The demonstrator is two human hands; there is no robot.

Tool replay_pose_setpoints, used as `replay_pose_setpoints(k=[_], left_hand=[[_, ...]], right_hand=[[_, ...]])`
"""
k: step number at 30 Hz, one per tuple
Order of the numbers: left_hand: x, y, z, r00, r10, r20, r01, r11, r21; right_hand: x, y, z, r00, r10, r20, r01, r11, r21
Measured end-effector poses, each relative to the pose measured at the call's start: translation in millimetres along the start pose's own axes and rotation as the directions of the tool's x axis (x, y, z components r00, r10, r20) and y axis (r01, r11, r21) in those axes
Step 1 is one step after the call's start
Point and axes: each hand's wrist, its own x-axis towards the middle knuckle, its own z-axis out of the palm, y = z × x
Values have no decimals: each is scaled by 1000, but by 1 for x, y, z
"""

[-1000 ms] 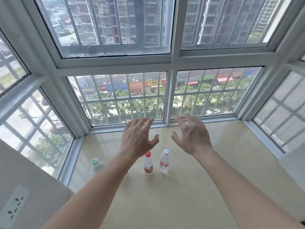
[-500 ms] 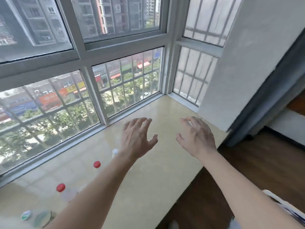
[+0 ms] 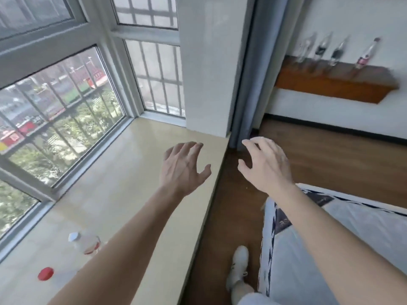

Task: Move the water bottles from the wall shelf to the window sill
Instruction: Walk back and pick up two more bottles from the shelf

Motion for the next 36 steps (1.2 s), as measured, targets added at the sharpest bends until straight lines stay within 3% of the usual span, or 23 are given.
replay_pose_setpoints(k=[10, 22, 36], left_hand=[[119, 75, 72, 986, 161, 37, -160, 987, -22], [306, 192, 148, 969, 242, 46, -240, 970, -47], [462, 260, 216, 934, 352, 60, -346, 934, -91]], right_hand=[[44, 125, 33, 987, 157, -37, -157, 988, -1], [160, 298, 56, 968, 251, -18, -252, 967, -29], [257, 418, 87, 933, 360, -21, -360, 931, -60]])
